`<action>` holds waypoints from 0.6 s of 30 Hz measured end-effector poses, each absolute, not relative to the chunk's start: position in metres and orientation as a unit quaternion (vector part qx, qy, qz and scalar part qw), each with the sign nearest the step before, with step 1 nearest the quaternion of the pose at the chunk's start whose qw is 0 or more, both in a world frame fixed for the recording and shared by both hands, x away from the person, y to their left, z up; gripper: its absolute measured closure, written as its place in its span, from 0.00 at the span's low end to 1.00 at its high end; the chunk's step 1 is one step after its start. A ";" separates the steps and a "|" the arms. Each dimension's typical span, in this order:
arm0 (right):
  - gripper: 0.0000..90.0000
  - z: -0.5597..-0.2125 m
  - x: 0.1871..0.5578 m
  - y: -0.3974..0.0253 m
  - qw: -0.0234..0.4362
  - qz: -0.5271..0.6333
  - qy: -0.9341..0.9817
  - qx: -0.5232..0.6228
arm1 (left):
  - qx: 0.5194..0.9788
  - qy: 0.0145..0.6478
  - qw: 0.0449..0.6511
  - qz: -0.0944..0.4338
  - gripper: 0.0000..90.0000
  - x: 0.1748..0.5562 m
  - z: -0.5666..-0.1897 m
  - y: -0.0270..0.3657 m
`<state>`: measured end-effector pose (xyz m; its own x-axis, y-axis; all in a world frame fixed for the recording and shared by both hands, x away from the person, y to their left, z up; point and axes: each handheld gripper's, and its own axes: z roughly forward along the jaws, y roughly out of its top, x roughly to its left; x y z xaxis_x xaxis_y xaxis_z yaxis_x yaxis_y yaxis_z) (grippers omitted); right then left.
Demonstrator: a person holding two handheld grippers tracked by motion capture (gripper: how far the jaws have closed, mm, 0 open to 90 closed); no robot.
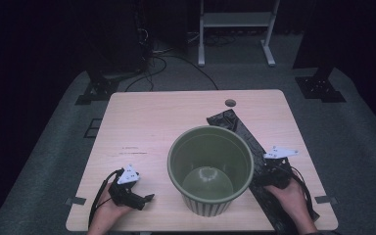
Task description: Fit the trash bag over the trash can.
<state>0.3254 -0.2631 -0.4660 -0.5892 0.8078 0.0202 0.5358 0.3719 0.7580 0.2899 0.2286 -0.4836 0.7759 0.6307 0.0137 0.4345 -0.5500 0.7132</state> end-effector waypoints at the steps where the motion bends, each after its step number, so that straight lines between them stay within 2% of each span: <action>1: 0.00 -0.466 0.329 -0.262 0.183 0.381 0.805 0.417 | 0.870 0.306 0.362 0.135 0.00 0.290 -0.484 0.229; 10: 0.00 -0.473 0.362 -0.246 0.176 0.366 0.806 0.430 | 0.870 0.306 0.362 0.135 0.00 0.290 -0.484 0.229; 18: 0.00 -0.485 0.367 -0.246 0.168 0.330 0.820 0.437 | 0.870 0.305 0.362 0.135 0.00 0.290 -0.484 0.229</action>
